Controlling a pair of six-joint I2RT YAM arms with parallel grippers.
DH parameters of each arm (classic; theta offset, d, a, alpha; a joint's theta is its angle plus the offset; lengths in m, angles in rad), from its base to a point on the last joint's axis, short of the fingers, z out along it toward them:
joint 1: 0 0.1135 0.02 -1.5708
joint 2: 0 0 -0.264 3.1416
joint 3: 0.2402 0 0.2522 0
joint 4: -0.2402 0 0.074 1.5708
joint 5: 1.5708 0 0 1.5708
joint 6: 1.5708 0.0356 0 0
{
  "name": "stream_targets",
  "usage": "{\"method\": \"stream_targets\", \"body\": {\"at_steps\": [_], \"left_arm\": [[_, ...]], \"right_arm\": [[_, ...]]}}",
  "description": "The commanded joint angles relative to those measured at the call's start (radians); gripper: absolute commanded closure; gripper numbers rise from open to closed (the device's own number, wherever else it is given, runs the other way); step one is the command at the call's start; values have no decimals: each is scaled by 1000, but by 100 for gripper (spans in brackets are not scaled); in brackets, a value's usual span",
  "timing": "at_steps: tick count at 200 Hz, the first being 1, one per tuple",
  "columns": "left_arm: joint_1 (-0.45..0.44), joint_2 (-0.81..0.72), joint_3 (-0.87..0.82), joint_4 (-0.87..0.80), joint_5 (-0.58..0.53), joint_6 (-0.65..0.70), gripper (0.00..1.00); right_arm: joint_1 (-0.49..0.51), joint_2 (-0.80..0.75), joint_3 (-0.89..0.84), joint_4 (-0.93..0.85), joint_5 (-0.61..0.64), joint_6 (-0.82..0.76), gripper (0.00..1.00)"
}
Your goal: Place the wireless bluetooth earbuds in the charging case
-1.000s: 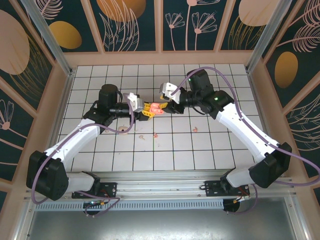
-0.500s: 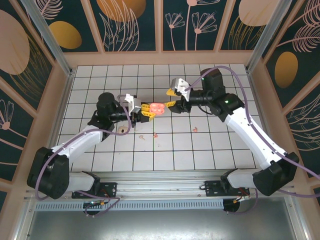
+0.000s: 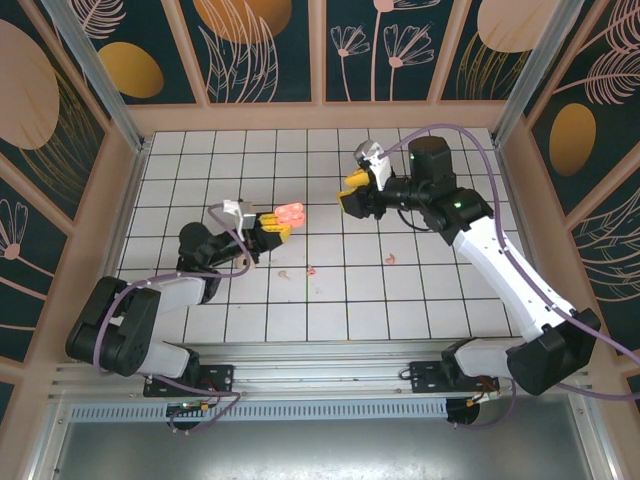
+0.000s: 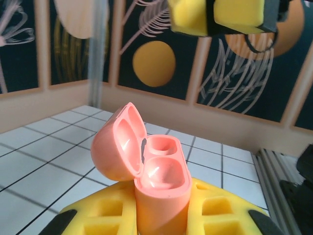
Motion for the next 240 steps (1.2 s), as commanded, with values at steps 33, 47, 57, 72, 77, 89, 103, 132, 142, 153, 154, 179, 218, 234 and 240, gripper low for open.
{"method": "stream_targets", "body": {"at_steps": [33, 47, 57, 72, 77, 89, 103, 132, 142, 153, 154, 179, 218, 234, 240], "left_arm": [[57, 47, -125, 341, -139, -188, 95], [57, 47, -140, 346, -155, -190, 95], [57, 48, -143, 342, -153, -187, 95], [57, 46, -132, 316, -131, -177, 95], [57, 45, -125, 303, -123, -174, 95], [58, 41, -109, 269, -105, -161, 95], [57, 36, -91, 225, -88, -142, 95], [57, 17, -78, 168, -78, -110, 95], [58, 12, -76, 156, -78, -105, 95], [58, 11, -75, 143, -76, -98, 95], [58, 11, -74, 142, -76, -98, 95], [57, 12, -75, 138, -77, -98, 95], [57, 9, -75, 128, -82, -93, 95], [57, 7, -70, 114, -83, -89, 95], [57, 8, -69, 109, -83, -87, 95]], "right_arm": [[161, 113, -28, -146, 306, 500, 53], [175, 138, -54, -166, 330, 637, 52], [173, 146, -85, -191, 336, 691, 51], [153, 155, -116, -266, 389, 722, 51], [139, 157, -125, -292, 402, 722, 51], [92, 159, -145, -343, 426, 715, 51], [22, 159, -178, -369, 422, 709, 51], [-84, 172, -235, -353, 420, 680, 50], [-98, 195, -237, -343, 425, 651, 50], [-105, 228, -230, -331, 422, 607, 50], [-106, 233, -229, -330, 420, 603, 50], [-106, 333, -183, -301, 381, 525, 49], [-107, 472, -105, -295, 404, 444, 48], [-111, 515, -77, -298, 424, 411, 47], [-111, 527, -69, -294, 426, 400, 47]]}}
